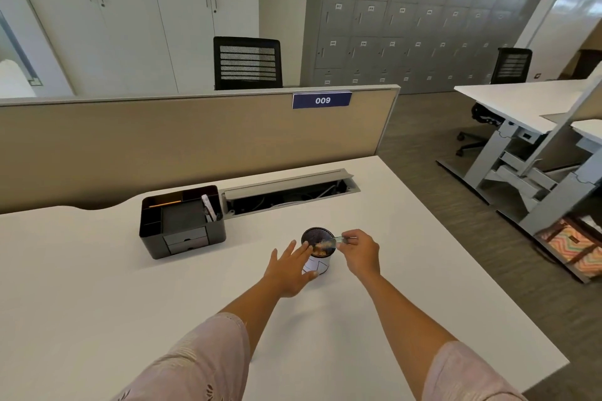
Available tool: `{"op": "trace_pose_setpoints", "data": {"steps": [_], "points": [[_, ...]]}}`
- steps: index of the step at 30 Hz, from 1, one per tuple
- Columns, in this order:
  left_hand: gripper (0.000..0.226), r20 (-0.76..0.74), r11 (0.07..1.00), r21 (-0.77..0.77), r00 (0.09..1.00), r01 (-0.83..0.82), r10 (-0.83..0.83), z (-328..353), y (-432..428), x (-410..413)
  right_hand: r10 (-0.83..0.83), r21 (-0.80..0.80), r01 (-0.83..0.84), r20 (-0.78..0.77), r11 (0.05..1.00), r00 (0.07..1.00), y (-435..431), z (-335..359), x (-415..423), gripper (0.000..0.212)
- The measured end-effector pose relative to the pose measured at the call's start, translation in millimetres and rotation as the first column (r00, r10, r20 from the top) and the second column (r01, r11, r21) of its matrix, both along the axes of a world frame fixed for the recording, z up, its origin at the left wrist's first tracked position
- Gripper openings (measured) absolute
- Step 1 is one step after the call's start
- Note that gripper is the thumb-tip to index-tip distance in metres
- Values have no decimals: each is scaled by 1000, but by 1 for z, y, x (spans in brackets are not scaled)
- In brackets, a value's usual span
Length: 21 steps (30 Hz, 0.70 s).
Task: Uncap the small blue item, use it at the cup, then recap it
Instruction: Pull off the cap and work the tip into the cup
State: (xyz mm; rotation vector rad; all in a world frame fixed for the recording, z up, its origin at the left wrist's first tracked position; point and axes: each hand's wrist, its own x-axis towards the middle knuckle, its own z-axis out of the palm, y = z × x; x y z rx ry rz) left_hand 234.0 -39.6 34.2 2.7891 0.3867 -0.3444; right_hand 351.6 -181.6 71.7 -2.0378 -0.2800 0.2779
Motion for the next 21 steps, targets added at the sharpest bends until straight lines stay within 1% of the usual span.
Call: {"op": "trace_pose_setpoints", "data": {"steps": [7, 11, 12, 15, 18, 21], "points": [[72, -36, 999, 47, 999, 20, -19, -4, 0, -2, 128, -104, -115, 125, 988, 984, 1, 0, -4, 22], [73, -51, 998, 61, 998, 26, -23, -3, 0, -2, 244, -250, -205, 136, 946, 960, 0, -1, -3, 20], [73, -56, 997, 68, 998, 29, -26, -3, 0, -1, 257, -277, -209, 147, 938, 955, 0, -1, -4, 19], [73, -66, 996, 81, 997, 39, -33, -1, 0, 0, 237, -280, -176, 202, 944, 950, 1, 2, -4, 18], [75, -70, 996, 83, 997, 39, -33, -1, -1, -1, 285, -330, -209, 200, 921, 938, 2, 3, -3, 19], [76, -71, 996, 86, 997, 40, -34, -2, -1, -1, 275, -354, -183, 229, 917, 934, 1, 3, -6, 21]]}}
